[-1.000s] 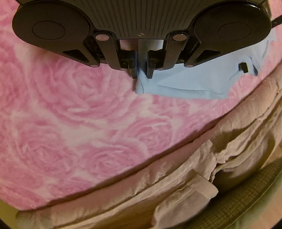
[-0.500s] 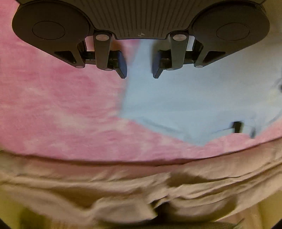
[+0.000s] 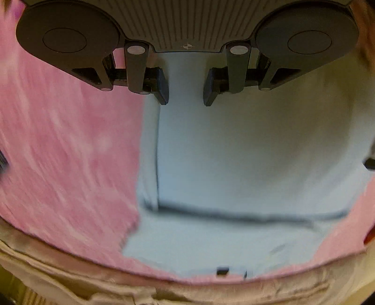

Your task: Fold clothes

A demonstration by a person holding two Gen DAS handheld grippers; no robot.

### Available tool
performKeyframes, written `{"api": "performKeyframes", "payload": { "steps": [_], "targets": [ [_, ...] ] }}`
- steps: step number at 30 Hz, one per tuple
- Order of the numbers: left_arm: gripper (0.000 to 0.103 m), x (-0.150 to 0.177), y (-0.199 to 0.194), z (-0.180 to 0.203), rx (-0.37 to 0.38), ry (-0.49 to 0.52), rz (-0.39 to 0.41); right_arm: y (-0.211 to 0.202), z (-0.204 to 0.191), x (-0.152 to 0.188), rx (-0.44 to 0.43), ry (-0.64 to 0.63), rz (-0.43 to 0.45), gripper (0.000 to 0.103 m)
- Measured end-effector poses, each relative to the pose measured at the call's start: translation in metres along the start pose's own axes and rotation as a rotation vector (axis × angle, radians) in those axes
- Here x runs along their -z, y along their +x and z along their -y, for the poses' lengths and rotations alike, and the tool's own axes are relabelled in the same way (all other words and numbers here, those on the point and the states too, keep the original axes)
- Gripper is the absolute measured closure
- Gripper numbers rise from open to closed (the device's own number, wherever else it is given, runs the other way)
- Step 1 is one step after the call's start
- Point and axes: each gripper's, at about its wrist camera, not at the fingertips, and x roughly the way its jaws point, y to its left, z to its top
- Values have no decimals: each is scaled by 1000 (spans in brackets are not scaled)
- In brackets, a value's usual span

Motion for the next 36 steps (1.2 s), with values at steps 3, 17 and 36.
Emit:
{"api": "performKeyframes", "payload": {
  "steps": [3,17,36],
  "targets": [
    [95,23,-20,0,-12,5,-44,-22,-4,36,53,60,-47,50],
    [91,3,-13,39,25,63,5,-20,-110,-10,11,202,88,48],
    [76,44,-176,78,-121,-82,7,-151,-118,71,-30,257,-32,11]
  ]
}}
